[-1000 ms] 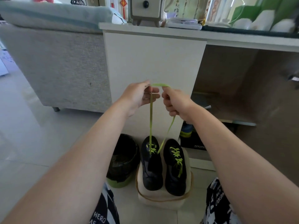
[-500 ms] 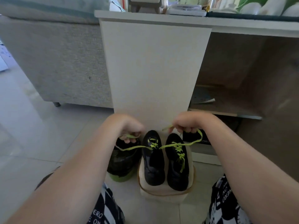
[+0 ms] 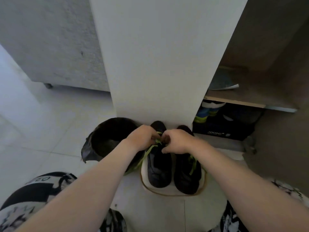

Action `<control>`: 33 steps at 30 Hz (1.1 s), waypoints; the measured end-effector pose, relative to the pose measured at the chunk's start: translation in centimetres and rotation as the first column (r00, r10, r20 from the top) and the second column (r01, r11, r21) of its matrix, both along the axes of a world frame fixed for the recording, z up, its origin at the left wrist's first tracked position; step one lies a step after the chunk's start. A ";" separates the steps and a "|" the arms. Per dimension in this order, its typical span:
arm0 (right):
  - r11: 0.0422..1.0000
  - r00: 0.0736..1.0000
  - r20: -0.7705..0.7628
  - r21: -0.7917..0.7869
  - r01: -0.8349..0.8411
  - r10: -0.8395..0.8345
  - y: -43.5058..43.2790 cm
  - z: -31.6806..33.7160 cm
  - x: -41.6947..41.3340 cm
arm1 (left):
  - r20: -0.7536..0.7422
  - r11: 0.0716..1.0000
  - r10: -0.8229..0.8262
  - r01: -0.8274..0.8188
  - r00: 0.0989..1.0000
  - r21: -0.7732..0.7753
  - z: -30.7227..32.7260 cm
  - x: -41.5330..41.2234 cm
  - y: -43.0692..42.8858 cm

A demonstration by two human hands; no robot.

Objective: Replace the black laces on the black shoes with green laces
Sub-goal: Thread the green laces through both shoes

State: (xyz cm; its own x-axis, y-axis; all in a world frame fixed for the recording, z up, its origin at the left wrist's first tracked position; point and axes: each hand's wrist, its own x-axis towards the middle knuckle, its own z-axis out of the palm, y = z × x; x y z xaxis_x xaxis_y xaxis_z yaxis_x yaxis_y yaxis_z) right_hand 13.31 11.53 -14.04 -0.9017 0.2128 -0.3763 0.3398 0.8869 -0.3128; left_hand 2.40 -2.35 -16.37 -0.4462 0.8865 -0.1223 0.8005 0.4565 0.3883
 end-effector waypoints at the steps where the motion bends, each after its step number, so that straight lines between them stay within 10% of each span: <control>1: 1.000 0.999 -0.031 0.004 0.011 -0.011 0.0 -0.7 0.0 | -0.029 1.000 -0.029 0.029 0.999 -0.007 -0.4 -0.1 0.1; 12: 0.962 0.985 -0.092 -0.245 0.120 -0.147 1.7 -4.8 -0.6 | 0.032 0.982 0.089 -0.093 0.996 0.163 -4.0 -1.2 -0.7; 24: 0.911 0.969 -0.074 -0.364 0.194 -0.236 1.8 -3.8 -1.0 | 0.418 0.951 0.236 -0.296 0.878 0.085 -4.2 -1.8 -1.3; 28: 0.990 0.988 -0.106 -0.093 0.102 -0.112 1.6 -3.0 -2.7 | 0.641 0.881 0.360 -0.473 0.678 0.005 -3.6 -1.0 -0.6; 33: 0.996 0.999 -0.039 0.089 -0.007 0.010 1.4 -1.9 -4.3 | 0.514 0.905 0.382 -0.425 0.768 -0.038 -3.9 -0.4 -0.1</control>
